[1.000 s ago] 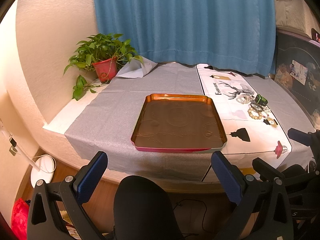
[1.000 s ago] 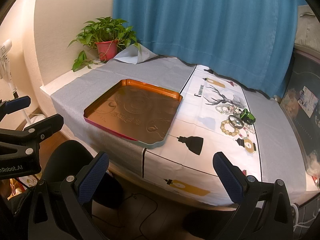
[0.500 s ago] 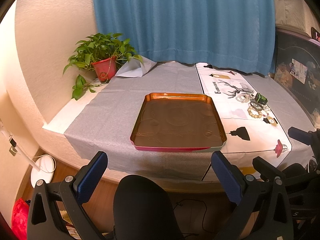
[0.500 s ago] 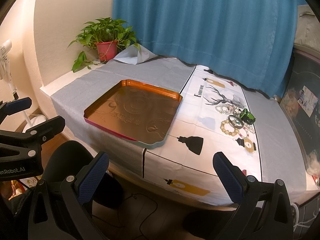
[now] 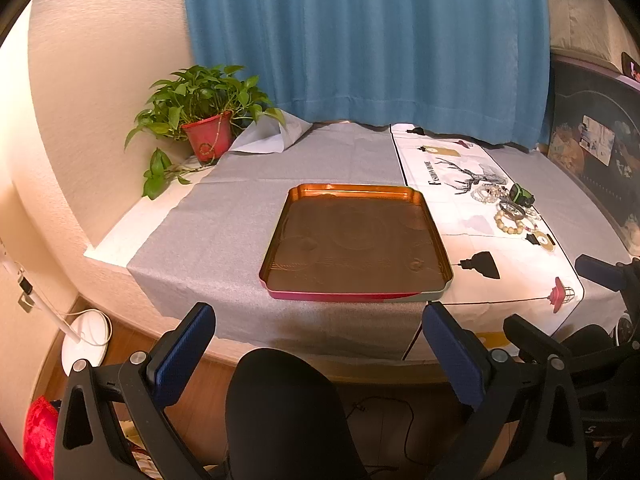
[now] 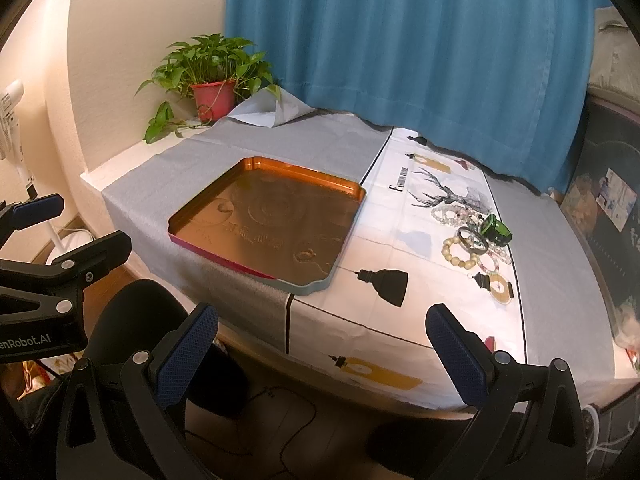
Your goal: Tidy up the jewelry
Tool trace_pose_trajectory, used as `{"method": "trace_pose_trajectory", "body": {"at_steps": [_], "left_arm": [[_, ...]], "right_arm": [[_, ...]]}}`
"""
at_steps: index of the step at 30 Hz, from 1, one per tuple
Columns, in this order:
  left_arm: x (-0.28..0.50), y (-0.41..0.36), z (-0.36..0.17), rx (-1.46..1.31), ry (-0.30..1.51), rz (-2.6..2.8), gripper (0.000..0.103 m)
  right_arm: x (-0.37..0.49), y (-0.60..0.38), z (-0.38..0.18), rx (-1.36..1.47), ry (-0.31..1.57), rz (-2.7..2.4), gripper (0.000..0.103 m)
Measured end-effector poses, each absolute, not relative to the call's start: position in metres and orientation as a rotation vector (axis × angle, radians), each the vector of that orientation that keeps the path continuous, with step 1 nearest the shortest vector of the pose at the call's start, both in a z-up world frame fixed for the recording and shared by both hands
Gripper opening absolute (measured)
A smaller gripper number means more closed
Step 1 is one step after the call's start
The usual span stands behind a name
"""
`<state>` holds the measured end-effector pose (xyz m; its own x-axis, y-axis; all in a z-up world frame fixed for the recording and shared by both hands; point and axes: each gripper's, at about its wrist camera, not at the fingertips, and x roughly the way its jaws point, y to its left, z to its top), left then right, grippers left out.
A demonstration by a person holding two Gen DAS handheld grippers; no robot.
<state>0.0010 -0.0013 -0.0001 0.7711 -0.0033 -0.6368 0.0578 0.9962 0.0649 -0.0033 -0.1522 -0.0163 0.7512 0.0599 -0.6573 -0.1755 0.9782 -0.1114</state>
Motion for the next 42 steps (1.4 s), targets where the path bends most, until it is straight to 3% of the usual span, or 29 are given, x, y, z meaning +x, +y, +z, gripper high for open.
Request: {"method": "trace_pose_trajectory", "body": {"at_steps": [22,35,42], "left_arm": [[0.003,-0.021,-0.026,0.122,0.752,-0.08,0.103],[0.043,-0.062,-0.048,0.169,0.903,-0.122,0.103],[0.093,-0.121,-0.055,0.216,0.969,-0.197,0.103]], "right_arm": [[0.001,-0.175,-0.032,-0.106,0.732,0.08,0.103],[0.058,-0.337,-0.062,0.106,0.749,-0.258,0.103],[0.123,-0.419,-0.076,0.156,0.792,-0.343,0.103]]}}
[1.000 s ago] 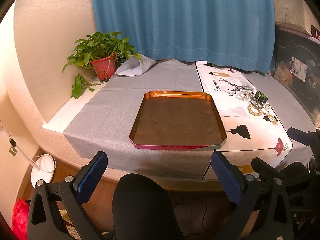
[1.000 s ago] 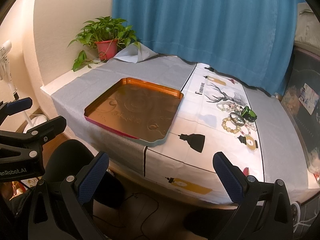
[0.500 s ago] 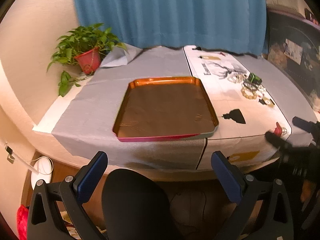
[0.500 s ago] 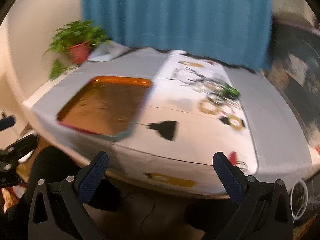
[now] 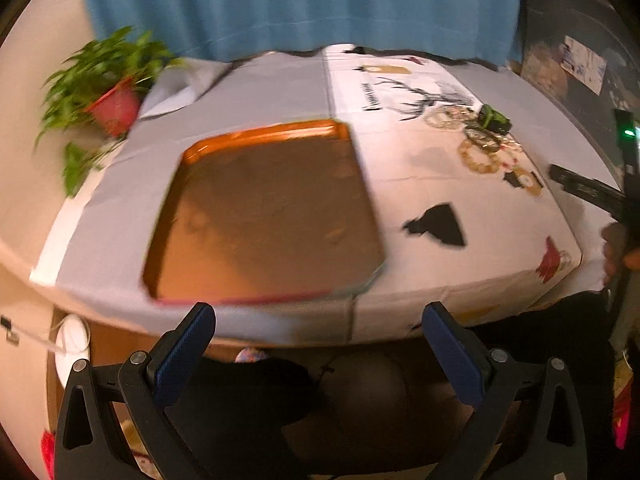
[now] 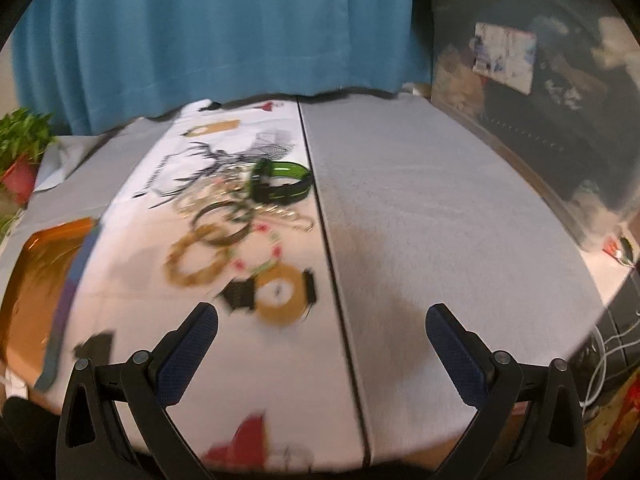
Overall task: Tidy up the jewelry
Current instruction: 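Reach both tools to the jewelry pile and close on bracelets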
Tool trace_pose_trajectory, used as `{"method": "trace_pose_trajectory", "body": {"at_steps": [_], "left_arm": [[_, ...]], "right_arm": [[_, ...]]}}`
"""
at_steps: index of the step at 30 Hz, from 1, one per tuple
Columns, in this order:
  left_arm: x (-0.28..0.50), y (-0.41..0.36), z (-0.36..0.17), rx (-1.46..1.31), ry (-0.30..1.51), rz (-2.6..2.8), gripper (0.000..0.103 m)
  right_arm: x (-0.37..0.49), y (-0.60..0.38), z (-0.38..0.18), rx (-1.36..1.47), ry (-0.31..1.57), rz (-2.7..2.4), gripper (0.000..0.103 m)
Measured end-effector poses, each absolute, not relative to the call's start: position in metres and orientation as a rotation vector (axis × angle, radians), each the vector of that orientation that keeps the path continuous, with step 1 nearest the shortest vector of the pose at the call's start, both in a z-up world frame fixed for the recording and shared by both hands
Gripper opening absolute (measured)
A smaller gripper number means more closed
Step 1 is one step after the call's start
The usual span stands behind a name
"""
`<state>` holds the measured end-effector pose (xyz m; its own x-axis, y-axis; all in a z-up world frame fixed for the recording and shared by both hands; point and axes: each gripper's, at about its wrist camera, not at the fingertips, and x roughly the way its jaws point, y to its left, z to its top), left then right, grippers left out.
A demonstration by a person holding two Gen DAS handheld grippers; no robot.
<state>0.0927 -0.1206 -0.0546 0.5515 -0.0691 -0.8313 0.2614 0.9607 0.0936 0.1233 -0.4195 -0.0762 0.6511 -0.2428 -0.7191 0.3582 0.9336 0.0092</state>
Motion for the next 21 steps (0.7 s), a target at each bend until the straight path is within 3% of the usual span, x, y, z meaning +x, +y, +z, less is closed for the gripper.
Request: {"method": "trace_pose_trajectory", "body": {"at_steps": [10,21], "left_arm": [[0.214,-0.25,-0.071,0.266,0.976,-0.352,0.103],[0.277,-0.316,-0.133,0.333,1.099,-0.434,0.103]], "right_arm": [[0.211,-0.439,-0.121,0.069,0.914,-0.303,0.103],[0.182,-0.478,-0.124,0.146,0.88,-0.332,0.103]]}}
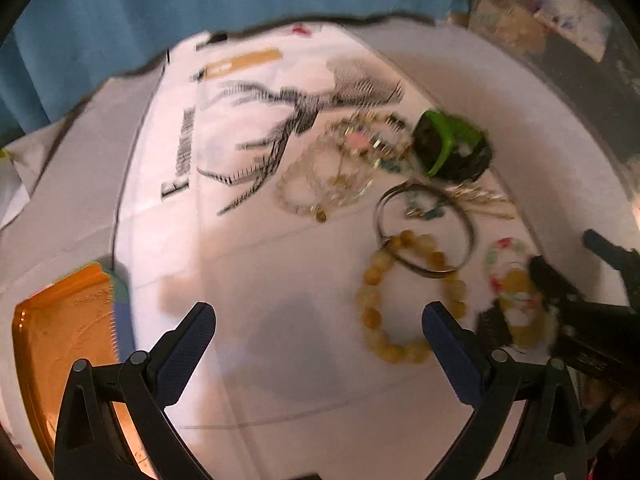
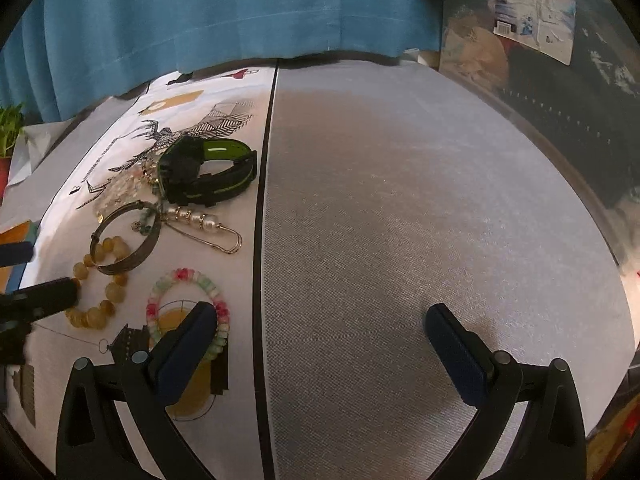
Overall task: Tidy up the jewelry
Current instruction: 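Reach both tools to the jewelry pile and close on bracelets, then carry the pink-green bead bracelet in the right tool while the left carries the amber bead bracelet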
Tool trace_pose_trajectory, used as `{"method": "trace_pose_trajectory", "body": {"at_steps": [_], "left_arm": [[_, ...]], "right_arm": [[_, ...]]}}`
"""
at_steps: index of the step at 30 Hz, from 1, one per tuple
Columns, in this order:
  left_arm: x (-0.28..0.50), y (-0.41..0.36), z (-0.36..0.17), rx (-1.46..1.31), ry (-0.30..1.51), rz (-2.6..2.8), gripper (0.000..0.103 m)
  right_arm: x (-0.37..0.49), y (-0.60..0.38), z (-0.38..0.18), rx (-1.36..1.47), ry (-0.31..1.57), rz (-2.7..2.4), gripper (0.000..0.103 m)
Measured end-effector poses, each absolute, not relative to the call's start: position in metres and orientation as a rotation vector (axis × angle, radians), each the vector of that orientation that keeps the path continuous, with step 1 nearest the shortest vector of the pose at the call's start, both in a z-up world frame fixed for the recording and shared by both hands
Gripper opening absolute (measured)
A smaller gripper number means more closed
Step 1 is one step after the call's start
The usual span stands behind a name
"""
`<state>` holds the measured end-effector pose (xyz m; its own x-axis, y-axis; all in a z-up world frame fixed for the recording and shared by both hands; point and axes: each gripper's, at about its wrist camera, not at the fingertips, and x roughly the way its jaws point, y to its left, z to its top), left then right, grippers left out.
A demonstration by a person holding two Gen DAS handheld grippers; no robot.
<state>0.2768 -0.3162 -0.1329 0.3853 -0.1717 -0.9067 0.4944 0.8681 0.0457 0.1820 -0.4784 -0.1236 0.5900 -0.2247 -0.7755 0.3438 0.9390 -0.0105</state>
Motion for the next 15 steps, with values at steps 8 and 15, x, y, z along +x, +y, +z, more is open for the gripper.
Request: {"method": "trace_pose_trajectory", "body": {"at_steps": [8,15], "left_arm": [[0.269,-0.317,-0.127,0.295,1.094,-0.475,0.035],[0.248,-0.306,-0.1,0.229,1.075,-0.558,0.011]], "right_arm": [[0.193,-0.468,-0.123,0.129,0.876,-0.314,0.09],[0.181,-0.444,-0.113,0.132,0.854,-0.158,0.006]]}}
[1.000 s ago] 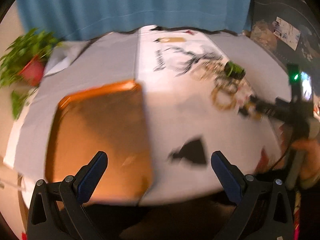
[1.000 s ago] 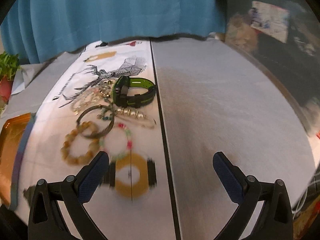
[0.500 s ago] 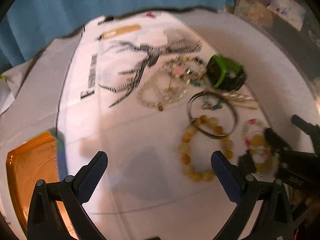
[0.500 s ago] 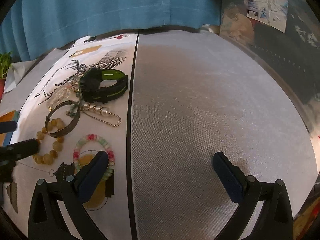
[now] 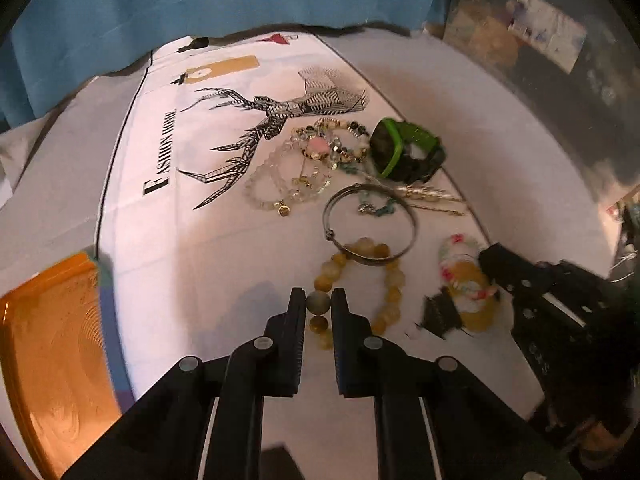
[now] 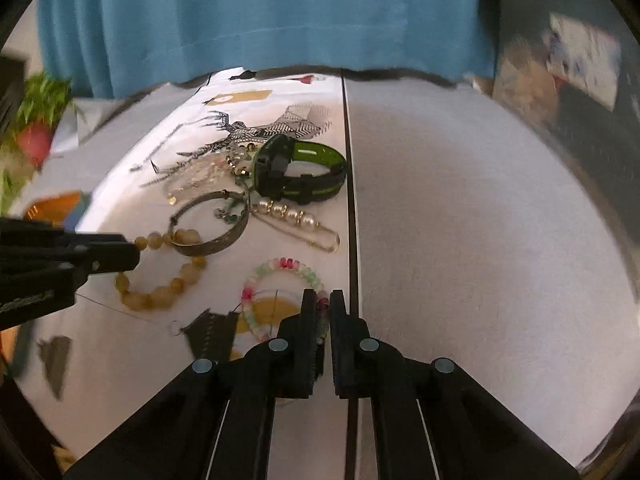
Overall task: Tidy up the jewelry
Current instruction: 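Carry the pink-green bead bracelet in the right tool while the left carries the amber bead bracelet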
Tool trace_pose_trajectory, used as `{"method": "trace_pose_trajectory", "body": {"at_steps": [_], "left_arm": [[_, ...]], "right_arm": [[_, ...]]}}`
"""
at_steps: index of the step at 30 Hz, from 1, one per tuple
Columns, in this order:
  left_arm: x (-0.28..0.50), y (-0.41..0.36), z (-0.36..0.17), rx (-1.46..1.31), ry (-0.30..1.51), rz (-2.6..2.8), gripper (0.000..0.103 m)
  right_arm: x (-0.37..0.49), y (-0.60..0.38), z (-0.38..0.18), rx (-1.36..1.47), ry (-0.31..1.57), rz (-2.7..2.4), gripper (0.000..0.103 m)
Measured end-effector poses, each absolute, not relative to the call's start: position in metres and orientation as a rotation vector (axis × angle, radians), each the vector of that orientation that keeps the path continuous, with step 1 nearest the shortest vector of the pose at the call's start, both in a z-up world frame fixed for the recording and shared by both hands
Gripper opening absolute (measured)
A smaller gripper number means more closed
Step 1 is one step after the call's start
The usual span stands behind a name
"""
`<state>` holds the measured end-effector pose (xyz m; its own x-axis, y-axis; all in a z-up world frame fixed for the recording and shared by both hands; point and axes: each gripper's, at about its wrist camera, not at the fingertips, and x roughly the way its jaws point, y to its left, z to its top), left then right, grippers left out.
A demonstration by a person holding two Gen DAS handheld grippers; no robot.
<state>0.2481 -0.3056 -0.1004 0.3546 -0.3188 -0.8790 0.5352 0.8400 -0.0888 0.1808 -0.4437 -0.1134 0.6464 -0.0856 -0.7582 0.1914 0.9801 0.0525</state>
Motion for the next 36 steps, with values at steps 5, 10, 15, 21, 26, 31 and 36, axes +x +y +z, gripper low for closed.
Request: {"method": "trace_pose_trajectory", "body": {"at_steps": [5,10,15,21,26,31,36], "left_arm": [[0.229,-0.276,-0.066,0.179,1.008,-0.555,0.011],[0.203,-0.248,-0.033,0.142,0.955,-0.553,0.011],[0.162,-0.218,-0.011,0.137,0.919,-0.539,0.011],[0.097,-0.174,0.005,0.157,0.881,-0.502,0.011],[0.051,-0.131,0.005,0.136,0.851,-0.449,0.011],[0.013,-0.09,-0.003,0.098,0.846,-0.391,0.011],[-0.012,-0.061,-0.012,0.056,0.847,-0.351,0.011]], "right_arm": [[0.154,-0.457,-0.08,0.161,0.778,-0.235,0.006],[0.135,-0.452,-0.049,0.128,0.742,-0.251,0.006],[0.104,-0.432,-0.03,0.118,0.725,-0.224,0.006],[0.051,-0.373,-0.021,0.061,0.731,-0.113,0.006],[0.008,-0.313,-0.023,0.014,0.749,-0.001,0.006],[-0.024,-0.263,-0.027,-0.008,0.776,0.105,0.006],[-0.045,-0.223,-0.032,-0.056,0.802,0.179,0.006]]}}
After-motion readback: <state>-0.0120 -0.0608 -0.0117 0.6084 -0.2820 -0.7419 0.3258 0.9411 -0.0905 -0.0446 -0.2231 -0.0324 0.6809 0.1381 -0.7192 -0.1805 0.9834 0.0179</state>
